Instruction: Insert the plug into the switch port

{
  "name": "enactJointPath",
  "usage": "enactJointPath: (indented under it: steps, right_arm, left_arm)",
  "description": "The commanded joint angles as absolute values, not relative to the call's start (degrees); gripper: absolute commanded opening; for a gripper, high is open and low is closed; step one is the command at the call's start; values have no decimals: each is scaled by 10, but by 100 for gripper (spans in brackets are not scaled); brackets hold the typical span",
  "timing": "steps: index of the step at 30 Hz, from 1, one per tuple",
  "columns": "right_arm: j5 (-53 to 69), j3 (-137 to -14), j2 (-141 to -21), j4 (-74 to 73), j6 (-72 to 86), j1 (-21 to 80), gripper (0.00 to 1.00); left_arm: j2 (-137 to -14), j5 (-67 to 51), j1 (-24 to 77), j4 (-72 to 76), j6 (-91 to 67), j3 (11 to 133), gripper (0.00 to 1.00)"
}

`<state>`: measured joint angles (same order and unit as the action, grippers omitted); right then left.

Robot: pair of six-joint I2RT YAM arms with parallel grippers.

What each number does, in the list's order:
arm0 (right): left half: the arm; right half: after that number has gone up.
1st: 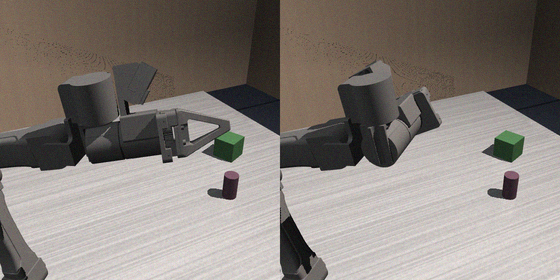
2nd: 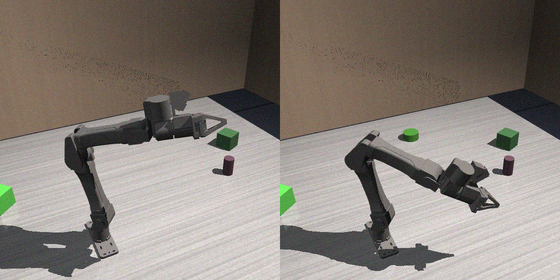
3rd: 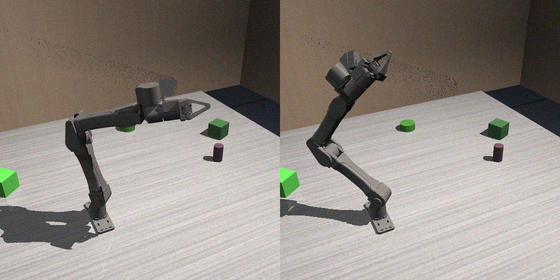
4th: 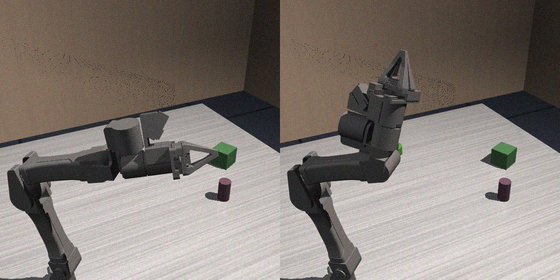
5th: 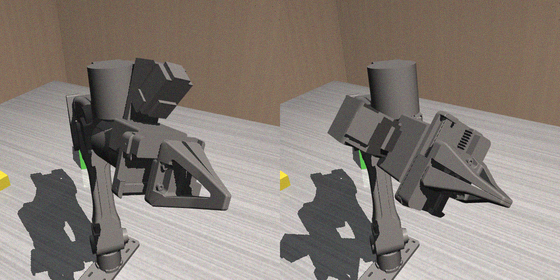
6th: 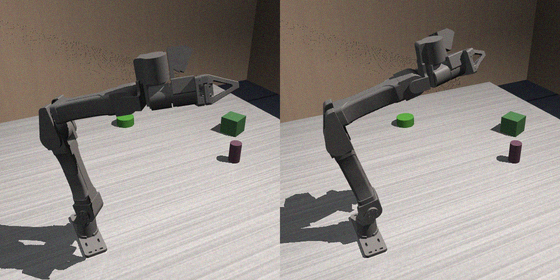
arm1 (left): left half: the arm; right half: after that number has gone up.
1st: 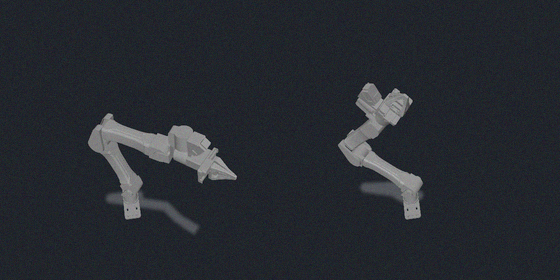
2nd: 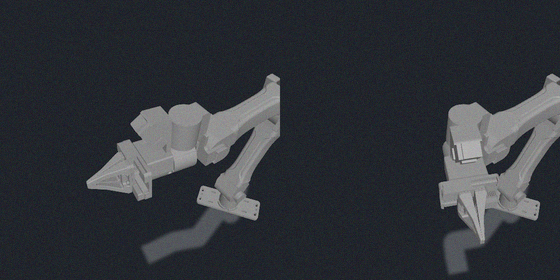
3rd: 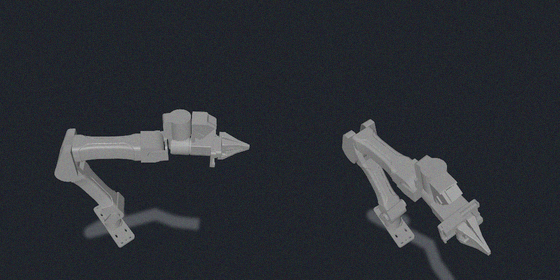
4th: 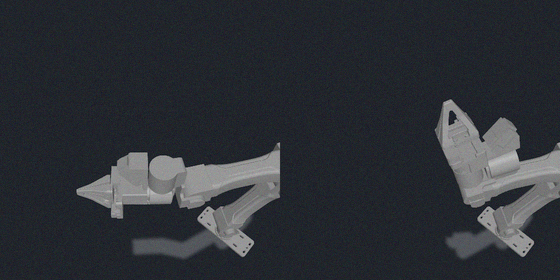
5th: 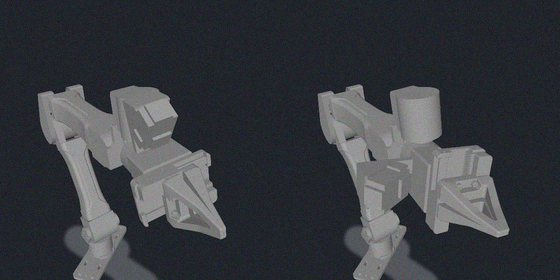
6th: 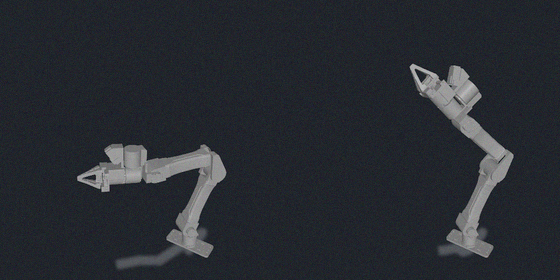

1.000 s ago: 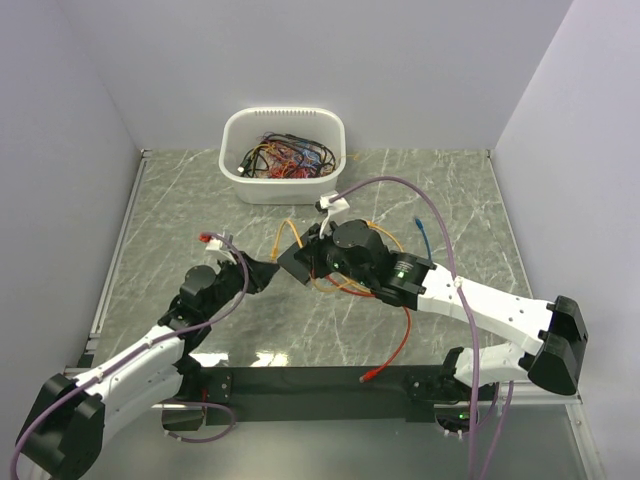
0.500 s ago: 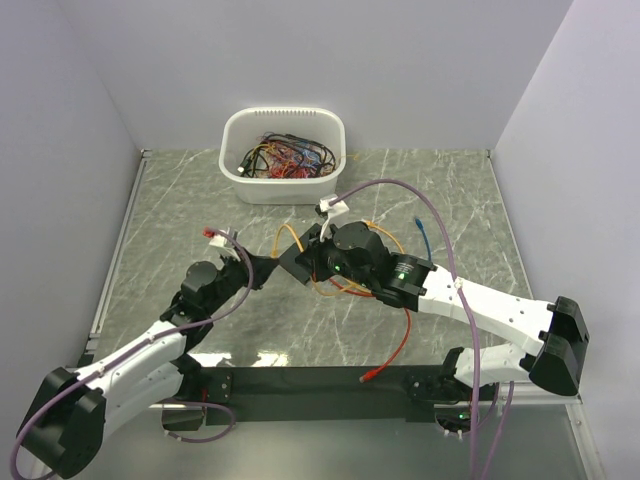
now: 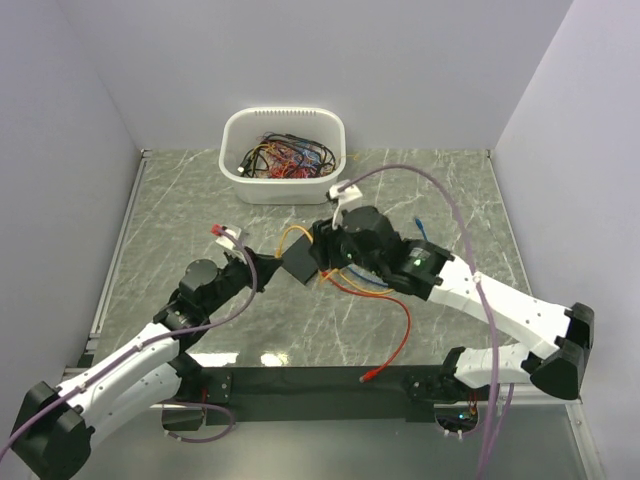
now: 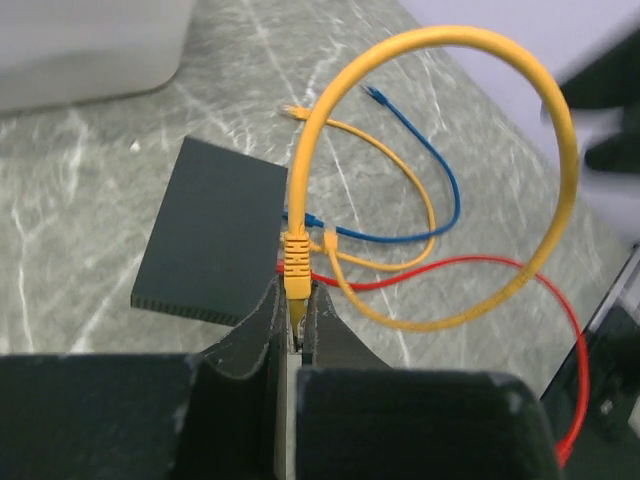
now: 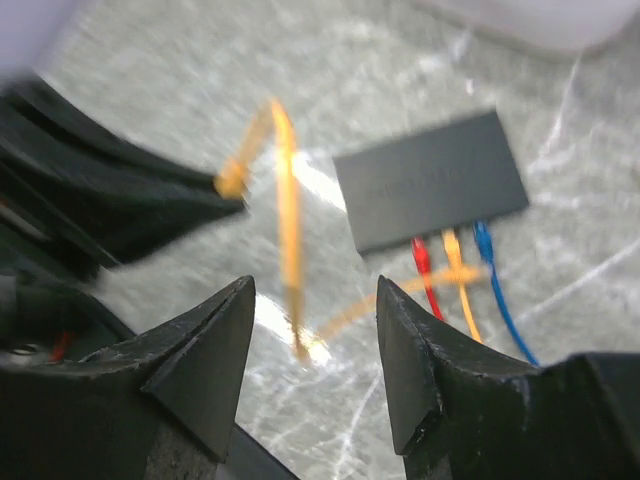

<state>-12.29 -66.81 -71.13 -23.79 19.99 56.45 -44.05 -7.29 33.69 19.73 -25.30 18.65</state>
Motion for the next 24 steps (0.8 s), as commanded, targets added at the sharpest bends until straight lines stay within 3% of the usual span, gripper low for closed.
enactJointPath:
  steps: [1, 4, 9, 15, 24]
  right_arm:
    - [-91, -746, -670, -276, 164, 541, 59]
    - [-7, -781, -653, -286, 168, 489, 59]
    - [141, -841, -660, -332, 168, 414, 61]
    - [298, -784, -661, -326, 200, 399, 60]
    - [307, -716, -657, -303, 226, 399, 55]
  left_arm:
    - [-418, -89, 379, 178, -145, 235, 0]
    - [-424, -94, 393, 176, -96, 273, 1]
    - [-477, -216, 402, 129, -13, 359, 0]
    - [-536, -265, 425, 93, 66, 425, 1]
    - [-576, -180, 527, 80, 120, 457, 0]
